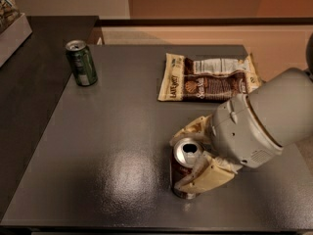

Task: Pick coke can

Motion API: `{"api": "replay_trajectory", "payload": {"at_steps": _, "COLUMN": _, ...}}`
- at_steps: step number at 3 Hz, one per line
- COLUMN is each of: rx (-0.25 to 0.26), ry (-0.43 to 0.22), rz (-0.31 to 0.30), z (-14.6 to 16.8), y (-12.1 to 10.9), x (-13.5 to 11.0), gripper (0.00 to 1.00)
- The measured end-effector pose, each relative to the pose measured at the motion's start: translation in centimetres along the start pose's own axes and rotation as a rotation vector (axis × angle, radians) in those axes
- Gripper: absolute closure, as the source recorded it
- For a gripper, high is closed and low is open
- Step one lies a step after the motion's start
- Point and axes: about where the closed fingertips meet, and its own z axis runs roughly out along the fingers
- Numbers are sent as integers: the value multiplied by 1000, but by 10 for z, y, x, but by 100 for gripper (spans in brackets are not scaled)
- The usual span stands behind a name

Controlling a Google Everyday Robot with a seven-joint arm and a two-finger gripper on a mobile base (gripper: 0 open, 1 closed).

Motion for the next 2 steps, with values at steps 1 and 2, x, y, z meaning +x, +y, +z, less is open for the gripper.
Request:
{"api": "replay_trajectory", "payload": {"at_steps": 1, "rx": 19, "ry": -18, "rz": 3, "z": -13, "y": -7, "x": -15, "gripper": 85}}
{"api": "replay_trajectory", "payload": {"at_steps": 2, "rx": 38, "ry": -32, "rz": 2, "z": -34, "y": -17, "x": -37, "gripper": 100}}
